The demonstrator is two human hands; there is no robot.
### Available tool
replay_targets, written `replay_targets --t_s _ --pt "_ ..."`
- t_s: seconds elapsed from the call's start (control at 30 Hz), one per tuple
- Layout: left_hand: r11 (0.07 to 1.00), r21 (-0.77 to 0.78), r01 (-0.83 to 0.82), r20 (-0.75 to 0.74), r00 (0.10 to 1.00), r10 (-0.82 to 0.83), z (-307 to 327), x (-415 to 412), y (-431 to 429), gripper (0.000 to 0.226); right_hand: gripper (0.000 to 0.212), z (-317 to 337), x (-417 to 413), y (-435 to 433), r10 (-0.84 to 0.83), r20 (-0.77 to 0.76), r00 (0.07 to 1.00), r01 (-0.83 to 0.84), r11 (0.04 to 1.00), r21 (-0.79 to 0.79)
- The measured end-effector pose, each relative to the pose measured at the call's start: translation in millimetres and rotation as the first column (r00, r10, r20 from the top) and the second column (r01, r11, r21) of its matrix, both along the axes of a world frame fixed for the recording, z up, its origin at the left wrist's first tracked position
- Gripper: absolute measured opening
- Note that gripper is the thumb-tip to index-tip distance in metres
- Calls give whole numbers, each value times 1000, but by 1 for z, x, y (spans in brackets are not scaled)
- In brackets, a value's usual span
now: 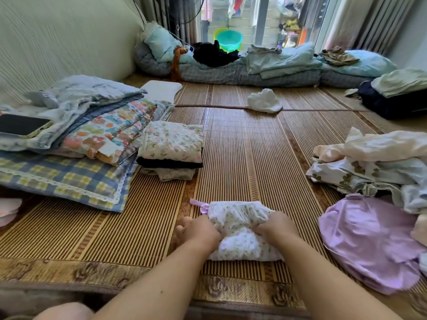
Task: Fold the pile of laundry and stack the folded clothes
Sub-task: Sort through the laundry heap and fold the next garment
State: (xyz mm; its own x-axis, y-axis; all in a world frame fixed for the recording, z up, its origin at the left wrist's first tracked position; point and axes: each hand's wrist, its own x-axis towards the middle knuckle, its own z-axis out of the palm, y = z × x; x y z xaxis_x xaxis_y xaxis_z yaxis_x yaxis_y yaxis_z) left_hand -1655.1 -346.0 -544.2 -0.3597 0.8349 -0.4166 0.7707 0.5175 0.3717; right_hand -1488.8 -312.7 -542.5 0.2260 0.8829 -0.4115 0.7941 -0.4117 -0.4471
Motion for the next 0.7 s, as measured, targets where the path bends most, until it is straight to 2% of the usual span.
replay_targets --t_s 0.07,0.1,0.13,0.17,0.2,0.23,0.27,0.3,0.37,0.5,0.6,0.7 --pt "993 108 -56 138 990 40 -3 -2 4 15 23 8 5 -3 -28 -169 985 30 1000 8" --pt "985 142 -99 262 963 59 -2 -4 5 11 20 12 9 -6 -66 -328 942 68 998 -7" --pt "976 152 -158 413 907 83 -1 -7 5 12 20 17 12 -9 -109 -502 858 101 994 -42" --pt "964 109 -242 604 787 129 2 -11 5 16 23 23 14 -12 -147 -660 737 122 989 -85" --pt "946 25 -322 782 596 182 8 -13 3 19 27 30 15 -14 -167 -776 608 124 986 -116" --pt "929 -73 -364 899 378 219 14 -14 0 20 31 35 16 -13 -167 -846 507 114 985 -126" --pt "918 -124 -377 951 219 219 21 -17 -2 20 36 39 16 -11 -156 -886 437 104 987 -122" --pt "914 -126 -387 969 149 197 28 -19 -4 22 39 44 14 -8 -144 -909 390 99 988 -114" --pt "908 -68 -414 988 101 120 42 -28 0 27 40 56 6 4 -120 -932 342 92 991 -94" --pt "916 26 -401 1000 10 -24 73 -70 29 43 36 89 -27 43 -70 -943 324 44 997 -58" --pt "882 92 -462 995 87 -59 97 -114 64 57 32 114 -66 81 -21 -937 347 7 1000 -20" --pt "847 197 -495 972 211 -103 117 -153 105 63 26 126 -107 124 63 -947 316 -14 998 61"
